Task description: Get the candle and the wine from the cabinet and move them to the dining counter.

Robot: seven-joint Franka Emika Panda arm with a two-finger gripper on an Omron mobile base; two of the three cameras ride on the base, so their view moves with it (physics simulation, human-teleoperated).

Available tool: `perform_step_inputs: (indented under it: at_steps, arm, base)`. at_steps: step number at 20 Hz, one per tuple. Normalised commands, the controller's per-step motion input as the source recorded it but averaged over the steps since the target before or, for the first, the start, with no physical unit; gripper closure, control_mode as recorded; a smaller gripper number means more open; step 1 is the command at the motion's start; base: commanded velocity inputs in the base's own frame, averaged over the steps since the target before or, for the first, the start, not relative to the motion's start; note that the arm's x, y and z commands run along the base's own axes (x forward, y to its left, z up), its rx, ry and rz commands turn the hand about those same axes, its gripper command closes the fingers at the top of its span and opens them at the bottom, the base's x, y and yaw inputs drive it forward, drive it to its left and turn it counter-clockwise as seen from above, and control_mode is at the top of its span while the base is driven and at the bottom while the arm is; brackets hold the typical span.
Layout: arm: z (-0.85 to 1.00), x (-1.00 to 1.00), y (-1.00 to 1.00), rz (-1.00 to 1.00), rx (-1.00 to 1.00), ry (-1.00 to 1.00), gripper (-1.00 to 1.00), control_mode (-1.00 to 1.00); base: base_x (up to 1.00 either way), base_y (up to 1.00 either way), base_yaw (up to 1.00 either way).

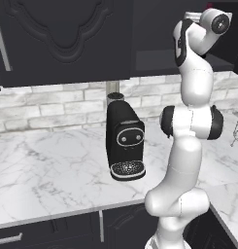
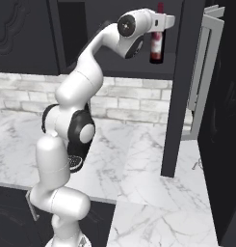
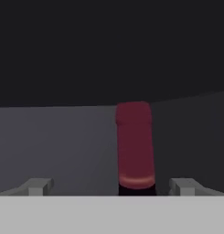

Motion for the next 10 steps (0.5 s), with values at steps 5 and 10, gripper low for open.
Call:
perform_step_inputs:
  at_steps: [5, 10]
  arm:
    - [0.14, 0.0, 0.0, 0.0, 0.0, 0.0, -1.0, -1.0]
    - [0.11, 0.0, 0.0, 0.0, 0.0, 0.0, -1.0, -1.0]
  base:
    - [0.0, 0.0, 0.0]
    - [0.0, 0.0, 0.0]
